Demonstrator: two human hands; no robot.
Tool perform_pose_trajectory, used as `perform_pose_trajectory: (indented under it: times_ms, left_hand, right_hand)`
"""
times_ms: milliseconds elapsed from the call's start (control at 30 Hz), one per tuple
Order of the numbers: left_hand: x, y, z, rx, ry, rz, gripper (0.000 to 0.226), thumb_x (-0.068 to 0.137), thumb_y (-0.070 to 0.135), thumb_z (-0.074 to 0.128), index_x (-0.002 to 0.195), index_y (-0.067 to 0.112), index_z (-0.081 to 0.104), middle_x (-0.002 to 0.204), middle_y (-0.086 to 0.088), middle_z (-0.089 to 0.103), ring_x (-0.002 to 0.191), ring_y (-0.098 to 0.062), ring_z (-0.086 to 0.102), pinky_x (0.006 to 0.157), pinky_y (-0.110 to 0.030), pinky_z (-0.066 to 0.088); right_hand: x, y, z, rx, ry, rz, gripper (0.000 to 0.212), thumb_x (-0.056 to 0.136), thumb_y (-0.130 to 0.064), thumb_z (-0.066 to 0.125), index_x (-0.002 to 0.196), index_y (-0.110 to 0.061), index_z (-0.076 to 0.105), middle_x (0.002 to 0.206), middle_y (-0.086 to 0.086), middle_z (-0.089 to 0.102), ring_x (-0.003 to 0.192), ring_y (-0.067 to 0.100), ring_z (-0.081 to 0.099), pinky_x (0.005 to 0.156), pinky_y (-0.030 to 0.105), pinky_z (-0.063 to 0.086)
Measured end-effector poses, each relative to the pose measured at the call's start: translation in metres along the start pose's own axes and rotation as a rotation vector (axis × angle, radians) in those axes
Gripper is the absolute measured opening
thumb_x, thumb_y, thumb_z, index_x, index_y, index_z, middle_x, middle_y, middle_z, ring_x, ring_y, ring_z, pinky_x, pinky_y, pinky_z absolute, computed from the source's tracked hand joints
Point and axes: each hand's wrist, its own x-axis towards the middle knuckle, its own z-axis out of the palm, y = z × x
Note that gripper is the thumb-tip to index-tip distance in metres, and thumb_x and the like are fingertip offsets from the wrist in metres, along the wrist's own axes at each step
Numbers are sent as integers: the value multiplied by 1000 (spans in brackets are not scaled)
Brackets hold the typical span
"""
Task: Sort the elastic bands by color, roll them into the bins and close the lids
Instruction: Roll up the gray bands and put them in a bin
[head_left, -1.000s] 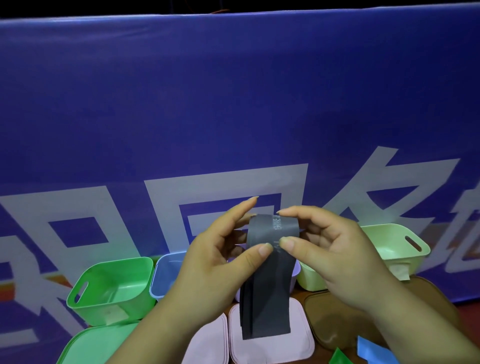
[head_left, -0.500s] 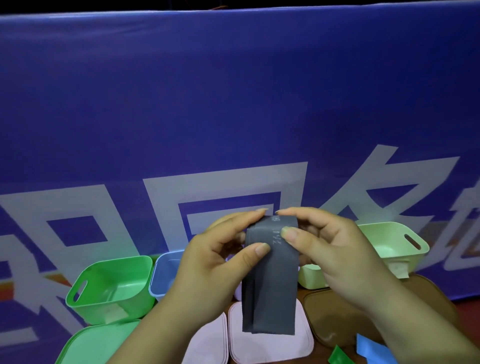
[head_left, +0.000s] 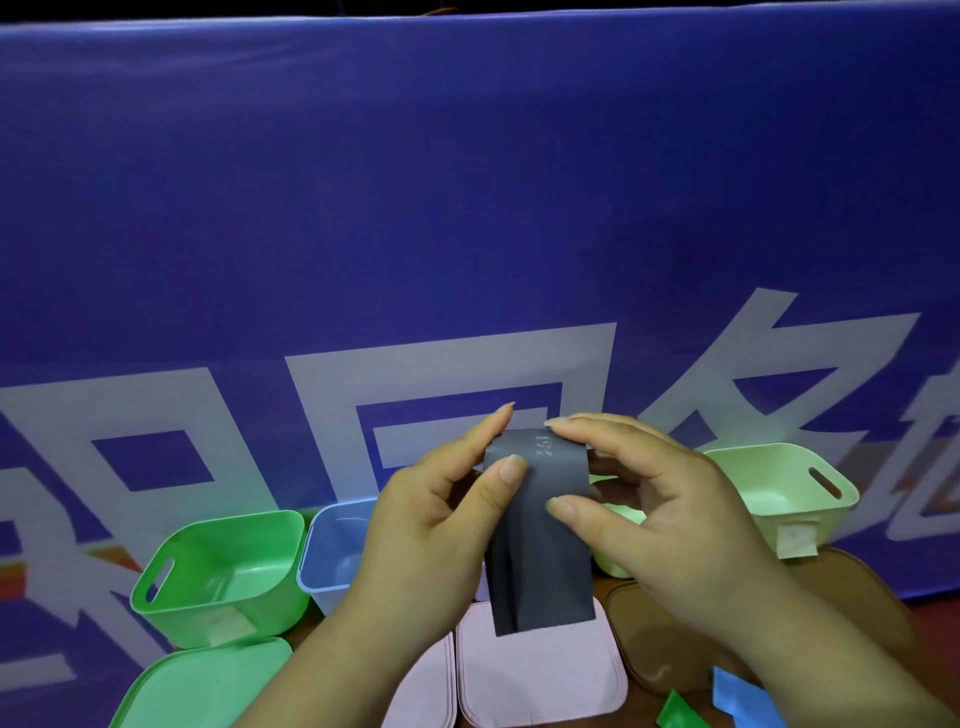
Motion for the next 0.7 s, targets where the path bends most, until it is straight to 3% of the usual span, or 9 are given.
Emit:
perform_pose_trajectory:
  times_ms: [133,367,567,700]
  left_hand:
    - [0,3,2,10,15,-26,46,82,44,57,128,44,58,101,26,71,97,10,63,67,-4,47]
    - [-2,4,2,61,-45,-38,49,85,49,52,133,51,51,102,35,66,103,16,57,71,-1,45]
    - [-3,1,-4,-7,-153,-53,57,81,44,62,133,59,46,113,21,67,105,-5,65,80,-21,57]
    - [-4,-3,-6,21,-185,-17,58,82,38,66,132,60,47,126,17,63,114,-13,63,91,-34,57]
  right_hand:
    - [0,2,1,-12,-2,-11,45,78,-33,73,120,-46,61,119,-29,59,114,2,58,85,15,54]
    - [-2,6,4,25,-3,51,39,78,-32,72,115,-41,63,113,-20,65,108,10,64,85,24,57]
    - [-1,4,3,240,-5,194,35,83,-15,73,112,-33,67,105,-16,70,102,10,68,80,24,58]
    - [2,5,2,337,13,247,32,82,-26,77,113,-27,69,104,-8,73,98,15,70,78,28,59]
